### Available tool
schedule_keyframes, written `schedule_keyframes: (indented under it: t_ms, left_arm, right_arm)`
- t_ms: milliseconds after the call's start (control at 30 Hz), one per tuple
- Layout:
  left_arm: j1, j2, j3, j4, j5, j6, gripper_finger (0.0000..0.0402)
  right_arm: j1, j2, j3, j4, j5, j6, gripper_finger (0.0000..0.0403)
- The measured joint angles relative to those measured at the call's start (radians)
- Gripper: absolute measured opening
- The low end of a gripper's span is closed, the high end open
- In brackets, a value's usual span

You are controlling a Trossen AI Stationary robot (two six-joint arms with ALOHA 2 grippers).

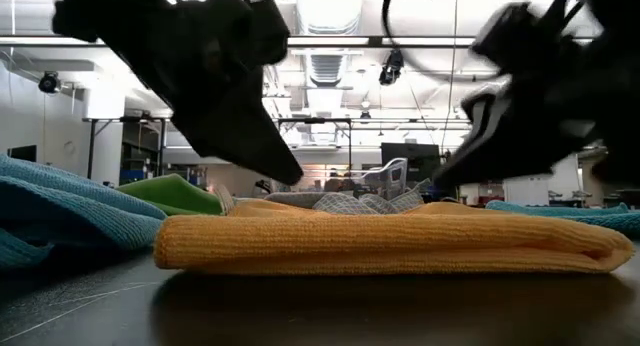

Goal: Fold microfiber towels
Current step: Fold the orange microfiber cloth, then put the orange microfiber cloth into the transparent bin

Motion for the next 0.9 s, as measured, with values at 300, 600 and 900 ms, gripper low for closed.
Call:
schedule_keyframes:
  t_ms: [300, 600, 900]
  left_arm:
    - [0.003, 0.034, -0.024, -0.009, 0.001, -0.082, 0.0042]
    - [0.003, -0.001, 0.007, -0.011, 0.097, -0.135, 0.0042]
    - [0.002, -0.074, 0.008, -0.022, 0.174, -0.740, 0.0042]
  right_arm:
    - [-0.002, 0.053, -0.005, 0.003, -0.010, 0.046, 0.0009]
    - [-0.002, -0.043, -0.004, -0.046, -0.145, 0.199, 0.0009]
    - [0.005, -0.154, 0.002, -0.175, -0.430, 0.607, 0.0059]
